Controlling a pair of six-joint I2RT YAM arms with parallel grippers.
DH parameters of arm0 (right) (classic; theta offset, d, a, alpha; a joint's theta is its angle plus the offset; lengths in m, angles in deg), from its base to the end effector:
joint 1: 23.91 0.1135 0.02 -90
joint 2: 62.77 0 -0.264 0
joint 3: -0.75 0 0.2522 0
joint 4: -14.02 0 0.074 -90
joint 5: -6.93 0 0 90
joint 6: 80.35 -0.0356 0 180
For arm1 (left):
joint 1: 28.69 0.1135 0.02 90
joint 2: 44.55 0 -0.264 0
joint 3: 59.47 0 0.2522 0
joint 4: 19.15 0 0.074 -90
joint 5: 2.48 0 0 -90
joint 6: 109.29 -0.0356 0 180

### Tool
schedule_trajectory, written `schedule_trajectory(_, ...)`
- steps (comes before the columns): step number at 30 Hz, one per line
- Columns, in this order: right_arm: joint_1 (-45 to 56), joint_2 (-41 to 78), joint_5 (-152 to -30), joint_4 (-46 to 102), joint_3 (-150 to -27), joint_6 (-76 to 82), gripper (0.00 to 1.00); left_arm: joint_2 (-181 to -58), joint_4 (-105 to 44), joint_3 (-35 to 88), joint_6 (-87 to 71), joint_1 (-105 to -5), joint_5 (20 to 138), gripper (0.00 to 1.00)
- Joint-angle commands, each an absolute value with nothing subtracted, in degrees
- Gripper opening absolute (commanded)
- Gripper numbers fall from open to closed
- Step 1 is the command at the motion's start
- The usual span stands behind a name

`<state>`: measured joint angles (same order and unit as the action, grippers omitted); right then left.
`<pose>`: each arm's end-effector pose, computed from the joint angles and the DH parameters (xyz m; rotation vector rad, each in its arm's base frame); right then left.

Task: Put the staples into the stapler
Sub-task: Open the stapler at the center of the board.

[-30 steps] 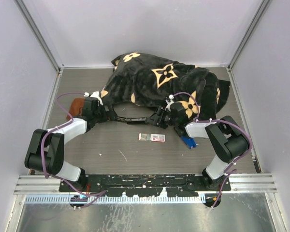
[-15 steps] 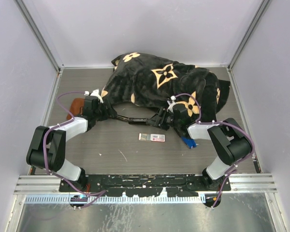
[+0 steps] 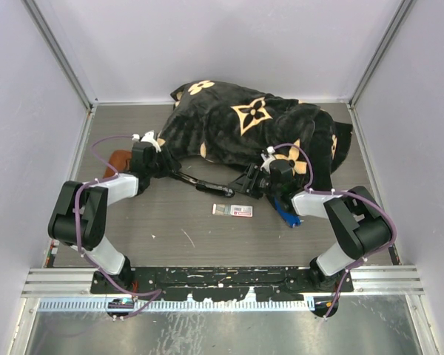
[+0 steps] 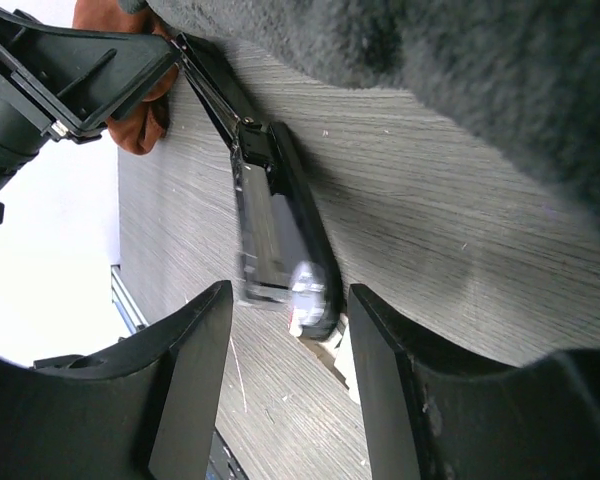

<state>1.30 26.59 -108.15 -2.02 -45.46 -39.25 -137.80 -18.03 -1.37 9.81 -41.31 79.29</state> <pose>0.2610 0.1396 0.1566 0.1599 2.2311 1.2101 0.3226 -0.0774 0.1707 -0.2334 2.2023 -0.5675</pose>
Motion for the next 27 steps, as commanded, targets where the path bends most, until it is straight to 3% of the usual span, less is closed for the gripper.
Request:
schedule_trajectory(1, 0.43, 23.9, -105.67, -3.15, -45.4, -39.39, 0.54, -138.19, -14.98, -0.02, 9.63, -40.99, 78.54, 0.49)
schedule_trajectory(11, 0.33, 21.42, -102.79, 0.68, -45.91, -36.73, 0.49, -133.81, -16.39, -2.32, 9.19, -40.97, 79.1, 0.5)
schedule_trajectory(15, 0.22, 19.0, -103.34, 4.56, -47.31, -33.75, 0.51, -130.22, -17.93, -2.6, 8.72, -40.95, 78.74, 0.6)
schedule_trajectory(20, 0.26, 12.51, -102.17, 19.74, -51.52, -24.85, 0.54, -121.76, -24.47, -2.31, 7.17, -40.99, 79.76, 0.86)
schedule_trajectory(22, 0.33, 8.91, -99.75, 27.12, -52.81, -21.01, 0.54, -118.16, -27.99, -2.11, 6.7, -40.99, 80.35, 0.91)
schedule_trajectory(27, 0.13, 1.22, -86.55, 47.33, -55.04, -13.2, 0.48, -108.07, -38.46, -2.29, 8.34, -40.97, 79.47, 0.92)
